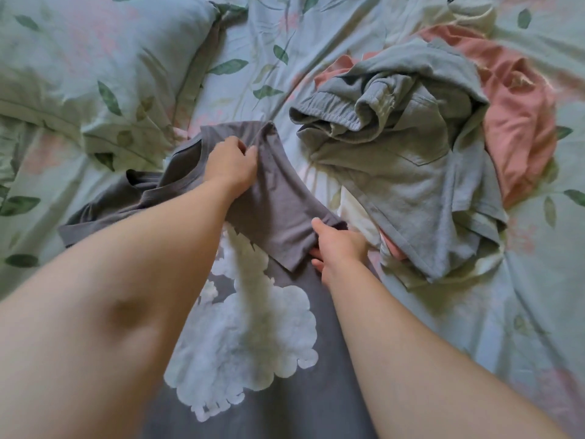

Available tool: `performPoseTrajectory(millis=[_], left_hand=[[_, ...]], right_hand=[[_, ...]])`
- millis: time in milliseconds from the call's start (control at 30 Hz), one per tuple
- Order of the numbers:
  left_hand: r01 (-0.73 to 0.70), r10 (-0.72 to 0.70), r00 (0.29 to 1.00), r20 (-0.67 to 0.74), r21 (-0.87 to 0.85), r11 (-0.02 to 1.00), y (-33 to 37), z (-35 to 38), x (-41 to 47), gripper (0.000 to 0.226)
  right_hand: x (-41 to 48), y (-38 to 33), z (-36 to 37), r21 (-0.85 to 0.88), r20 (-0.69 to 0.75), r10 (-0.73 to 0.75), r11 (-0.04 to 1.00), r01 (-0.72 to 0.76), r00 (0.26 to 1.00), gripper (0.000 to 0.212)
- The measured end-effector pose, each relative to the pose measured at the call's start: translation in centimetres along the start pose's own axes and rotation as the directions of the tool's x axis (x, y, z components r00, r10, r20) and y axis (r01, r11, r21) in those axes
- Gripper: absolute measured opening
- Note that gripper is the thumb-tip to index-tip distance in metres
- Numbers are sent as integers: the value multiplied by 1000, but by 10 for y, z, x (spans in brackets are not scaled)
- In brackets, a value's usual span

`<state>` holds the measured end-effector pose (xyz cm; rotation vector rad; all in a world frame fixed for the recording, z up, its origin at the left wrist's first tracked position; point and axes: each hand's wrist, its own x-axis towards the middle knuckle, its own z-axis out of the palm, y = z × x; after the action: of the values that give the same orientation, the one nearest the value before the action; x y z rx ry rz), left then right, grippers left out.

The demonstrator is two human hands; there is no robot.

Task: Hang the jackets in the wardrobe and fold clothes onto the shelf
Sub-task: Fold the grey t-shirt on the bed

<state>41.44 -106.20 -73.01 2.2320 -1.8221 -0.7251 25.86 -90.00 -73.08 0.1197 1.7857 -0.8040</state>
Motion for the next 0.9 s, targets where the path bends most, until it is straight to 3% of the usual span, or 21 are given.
performPoseTrajectory(millis=[133,300,433,533,567,633,700,733,800,900], left_hand=[[101,-103,994,28,73,992,-38,-20,-36,34],[199,-206,969,136,62,978,-62,-31,-58,25],[317,-303,944,130,-102,943,-72,-32,-67,41],[408,-370,913,173,-342,846,-78,-28,-73,43],[458,-402,889,218,-442,772,-77,-29,-78,38],[537,-442,841,313,-585,607,-74,-30,-88,29],[556,-443,823,355,-664,500,-72,-30,-102,25],[556,-452,819,354,-686,470,-73,-26,-109,23],[548,-492,815,306,-684,482,-71,-20,-124,20],[583,-519,797,309,-616,529,-73,-10,-142,25]], right_hand=[[-14,21,8,-145,73,128,983,-116,989,25],[-34,43,21,-191,224,169,973,-127,960,12],[-40,48,26,-233,219,92,972,-40,971,10],[-46,43,27,-451,163,17,891,59,987,19],[-46,39,27,-570,151,-17,815,101,988,28],[-42,27,28,-844,171,-83,501,190,982,49],[-42,10,34,-963,182,-110,183,200,977,68],[-44,0,38,-974,192,-157,91,208,969,71],[-45,-23,49,-960,275,-333,-53,273,902,62],[-38,-54,74,-849,526,-466,-253,463,711,40]])
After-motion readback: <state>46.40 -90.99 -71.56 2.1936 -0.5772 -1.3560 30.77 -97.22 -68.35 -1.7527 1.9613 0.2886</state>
